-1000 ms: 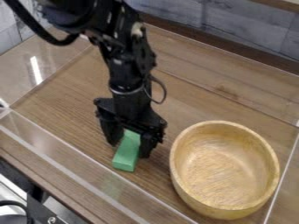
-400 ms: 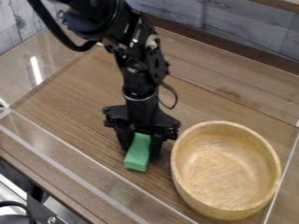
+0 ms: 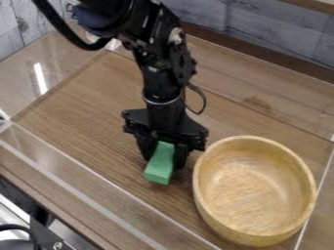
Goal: Put green object into wooden bowl
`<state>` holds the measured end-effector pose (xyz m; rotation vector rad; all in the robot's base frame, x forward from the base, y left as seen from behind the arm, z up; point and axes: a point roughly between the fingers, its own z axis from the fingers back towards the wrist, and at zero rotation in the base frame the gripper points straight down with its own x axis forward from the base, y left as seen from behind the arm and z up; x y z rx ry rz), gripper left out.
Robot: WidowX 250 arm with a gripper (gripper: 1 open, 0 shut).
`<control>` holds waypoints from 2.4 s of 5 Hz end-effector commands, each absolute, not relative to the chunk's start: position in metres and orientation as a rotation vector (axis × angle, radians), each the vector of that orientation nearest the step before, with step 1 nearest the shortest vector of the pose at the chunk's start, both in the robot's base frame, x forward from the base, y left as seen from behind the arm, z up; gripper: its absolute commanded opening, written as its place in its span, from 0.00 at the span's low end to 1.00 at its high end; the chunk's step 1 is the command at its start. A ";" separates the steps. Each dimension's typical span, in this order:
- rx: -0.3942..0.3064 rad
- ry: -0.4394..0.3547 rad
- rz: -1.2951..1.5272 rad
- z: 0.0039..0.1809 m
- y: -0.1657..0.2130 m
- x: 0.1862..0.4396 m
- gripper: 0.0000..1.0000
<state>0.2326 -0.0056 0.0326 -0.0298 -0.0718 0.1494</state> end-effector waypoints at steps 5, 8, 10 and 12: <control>-0.026 -0.120 0.008 0.058 -0.011 0.259 0.00; -0.052 -0.163 -0.163 0.075 -0.087 0.244 0.00; -0.054 -0.140 -0.136 0.056 -0.105 0.242 0.00; -0.059 -0.139 -0.041 0.057 -0.097 0.253 1.00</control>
